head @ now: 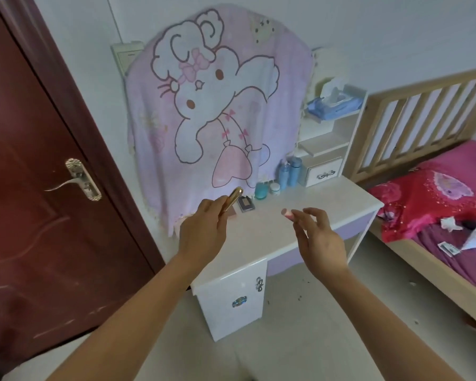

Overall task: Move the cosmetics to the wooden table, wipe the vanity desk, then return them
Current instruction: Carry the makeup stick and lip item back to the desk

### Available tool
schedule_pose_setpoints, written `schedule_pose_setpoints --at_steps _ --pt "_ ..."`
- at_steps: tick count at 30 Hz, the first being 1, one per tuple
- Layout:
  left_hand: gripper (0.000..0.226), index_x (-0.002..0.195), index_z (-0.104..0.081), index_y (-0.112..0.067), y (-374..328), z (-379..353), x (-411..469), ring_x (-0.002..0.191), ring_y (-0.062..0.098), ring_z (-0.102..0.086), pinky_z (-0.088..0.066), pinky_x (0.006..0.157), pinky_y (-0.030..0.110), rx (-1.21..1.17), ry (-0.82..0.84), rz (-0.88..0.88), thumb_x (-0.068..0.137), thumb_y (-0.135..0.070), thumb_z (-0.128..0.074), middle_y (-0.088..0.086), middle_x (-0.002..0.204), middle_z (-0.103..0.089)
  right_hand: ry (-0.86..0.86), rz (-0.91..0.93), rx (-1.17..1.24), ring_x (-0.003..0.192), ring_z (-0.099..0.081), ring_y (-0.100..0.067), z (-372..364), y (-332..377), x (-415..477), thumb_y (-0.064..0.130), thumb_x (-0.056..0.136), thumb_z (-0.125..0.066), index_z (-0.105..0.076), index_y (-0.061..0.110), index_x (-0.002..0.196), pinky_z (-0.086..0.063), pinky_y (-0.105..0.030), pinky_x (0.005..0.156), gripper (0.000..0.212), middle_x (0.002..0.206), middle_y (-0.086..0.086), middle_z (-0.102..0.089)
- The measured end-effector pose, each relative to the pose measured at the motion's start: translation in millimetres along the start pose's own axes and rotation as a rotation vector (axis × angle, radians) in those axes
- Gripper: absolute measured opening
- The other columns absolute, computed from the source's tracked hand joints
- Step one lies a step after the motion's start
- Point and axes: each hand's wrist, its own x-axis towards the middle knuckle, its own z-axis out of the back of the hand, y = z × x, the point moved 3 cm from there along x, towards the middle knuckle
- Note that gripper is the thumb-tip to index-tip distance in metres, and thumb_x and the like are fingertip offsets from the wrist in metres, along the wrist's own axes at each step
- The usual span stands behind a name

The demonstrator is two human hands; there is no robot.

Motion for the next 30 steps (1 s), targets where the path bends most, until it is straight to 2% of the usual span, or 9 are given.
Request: schedule_pose_setpoints --at_steps 7,11,16,18,22,25,28,29,30 --pt "0.033 0.133 -0.052 -0.024 2 -78 135 0.066 0.016 -0.052 -0.033 0.056 0.024 -0.017 0.001 -0.025 0.101 -0.029 -0.046 0.0 0.101 -0.059 0.023 -0.003 -0.114 0.056 -0.064 -0.032 -38 -68 111 0.02 0.095 -0.061 -0.064 0.018 0.124 -0.05 -0.034 0.043 0.029 0.128 -0.011 -0.056" --pt "0.035 0.134 -0.049 -0.024 -7 -121 203 0.069 0.012 -0.047 -0.03 0.054 0.019 -0.01 0.083 0.0 0.101 -0.033 -0.042 0.0 0.103 -0.056 0.009 -0.079 -0.144 0.061 -0.066 -0.033 -52 -115 158 0.021 0.096 -0.06 -0.065 0.02 0.124 -0.052 -0.036 0.045 0.028 0.126 -0.009 -0.056" --pt "0.034 0.132 -0.049 -0.023 -5 -180 258 0.069 0.017 -0.056 -0.045 0.06 0.024 -0.003 0.152 -0.012 0.101 -0.034 -0.042 0.0 0.098 -0.054 0.03 -0.126 -0.159 0.06 -0.065 -0.035 -85 -167 201 0.02 0.095 -0.063 -0.067 0.019 0.121 -0.051 -0.037 0.047 0.027 0.122 -0.008 -0.059" --pt "0.033 0.132 -0.048 -0.024 2 -206 271 0.07 0.018 -0.056 -0.045 0.061 0.027 0.015 0.17 0.021 0.102 -0.034 -0.04 0.0 0.098 -0.053 0.058 -0.112 -0.147 0.057 -0.064 -0.035 -110 -185 219 0.02 0.094 -0.064 -0.067 0.02 0.12 -0.052 -0.037 0.047 0.026 0.12 -0.009 -0.06" --pt "0.025 0.124 -0.05 -0.027 20 -264 288 0.072 0.012 -0.049 -0.041 0.06 0.026 0.107 0.243 0.135 0.102 -0.035 -0.039 -0.007 0.091 -0.049 0.227 -0.096 -0.077 0.06 -0.064 -0.036 -176 -223 252 0.023 0.096 -0.061 -0.065 0.024 0.121 -0.054 -0.039 0.048 0.026 0.119 -0.006 -0.06" --pt "0.02 0.115 -0.053 -0.028 27 -298 295 0.079 0.013 -0.053 -0.042 0.058 0.025 0.169 0.281 0.189 0.1 -0.035 -0.041 -0.007 0.087 -0.053 0.426 -0.094 -0.039 0.07 -0.067 -0.037 -225 -252 275 0.028 0.099 -0.056 -0.063 0.025 0.125 -0.054 -0.04 0.057 0.028 0.124 -0.005 -0.057" --pt "0.019 0.112 -0.057 -0.029 30 -325 301 0.07 0.01 -0.044 -0.016 0.048 0.017 0.248 0.325 0.271 0.099 -0.036 -0.045 -0.007 0.088 -0.059 0.598 -0.019 0.009 0.075 -0.067 -0.036 -270 -275 301 0.031 0.101 -0.05 -0.058 0.028 0.13 -0.052 -0.038 0.064 0.03 0.12 -0.005 -0.057" --pt "0.019 0.111 -0.058 -0.029 33 -337 302 0.07 0.01 -0.044 -0.015 0.048 0.017 0.252 0.348 0.306 0.098 -0.036 -0.046 -0.006 0.088 -0.06 0.649 0.012 0.025 0.076 -0.066 -0.035 -285 -281 309 0.032 0.102 -0.047 -0.056 0.029 0.131 -0.052 -0.038 0.065 0.031 0.116 -0.004 -0.057" --pt "0.018 0.111 -0.058 -0.028 37 -350 300 0.071 0.013 -0.049 -0.022 0.049 0.018 0.208 0.375 0.361 0.097 -0.034 -0.048 -0.004 0.088 -0.06 0.7 0.044 0.037 0.077 -0.065 -0.034 -300 -285 317 0.033 0.103 -0.044 -0.054 0.03 0.133 -0.053 -0.038 0.066 0.031 0.112 -0.004 -0.056"
